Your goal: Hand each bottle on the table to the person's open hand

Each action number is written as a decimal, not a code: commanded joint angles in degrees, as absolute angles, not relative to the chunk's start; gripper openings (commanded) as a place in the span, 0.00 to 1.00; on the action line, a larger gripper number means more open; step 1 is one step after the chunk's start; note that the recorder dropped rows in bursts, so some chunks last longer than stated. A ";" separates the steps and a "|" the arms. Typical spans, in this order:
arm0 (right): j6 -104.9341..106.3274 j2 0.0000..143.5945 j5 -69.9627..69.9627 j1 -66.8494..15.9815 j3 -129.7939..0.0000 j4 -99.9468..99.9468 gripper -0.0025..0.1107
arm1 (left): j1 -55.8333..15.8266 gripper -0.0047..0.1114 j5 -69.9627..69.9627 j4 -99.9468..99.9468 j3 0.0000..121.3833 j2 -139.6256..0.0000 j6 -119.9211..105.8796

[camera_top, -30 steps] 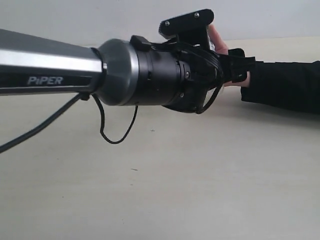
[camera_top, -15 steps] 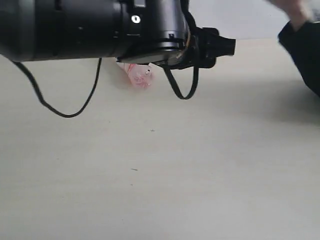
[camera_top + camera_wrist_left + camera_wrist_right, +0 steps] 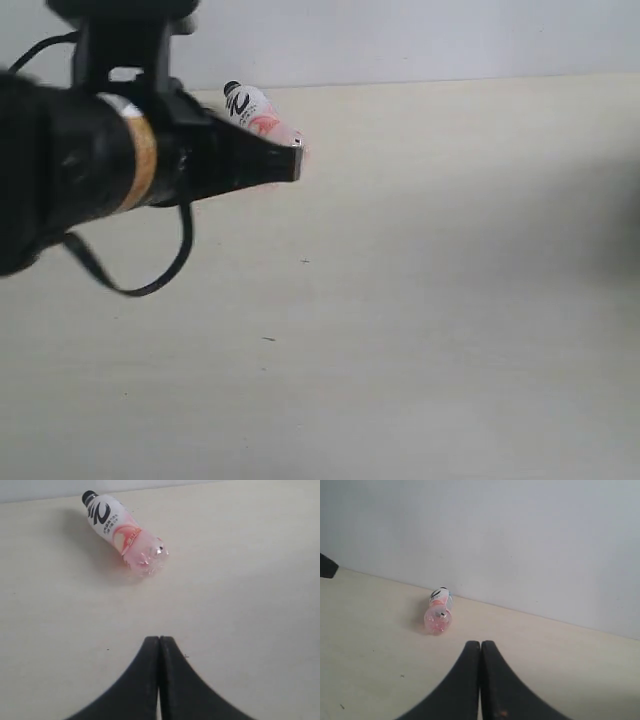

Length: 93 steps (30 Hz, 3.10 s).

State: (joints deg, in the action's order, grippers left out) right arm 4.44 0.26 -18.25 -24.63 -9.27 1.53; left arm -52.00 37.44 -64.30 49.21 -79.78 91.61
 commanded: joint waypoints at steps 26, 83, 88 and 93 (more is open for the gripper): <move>4.51 0.00 -17.47 -24.70 -8.97 1.44 0.03 | -51.92 0.04 -0.81 -99.95 2.33 0.00 110.51; 4.51 0.00 10.86 -24.70 -8.97 1.56 0.03 | -19.89 0.04 -0.78 -99.95 1.97 0.00 106.64; 4.51 0.00 14.53 -24.70 -8.97 1.56 0.03 | -15.14 0.04 -1.01 -99.95 1.97 0.00 106.64; 0.81 0.00 14.92 -24.70 -8.97 2.05 0.03 | -13.18 0.04 -1.01 -99.95 1.97 0.00 106.64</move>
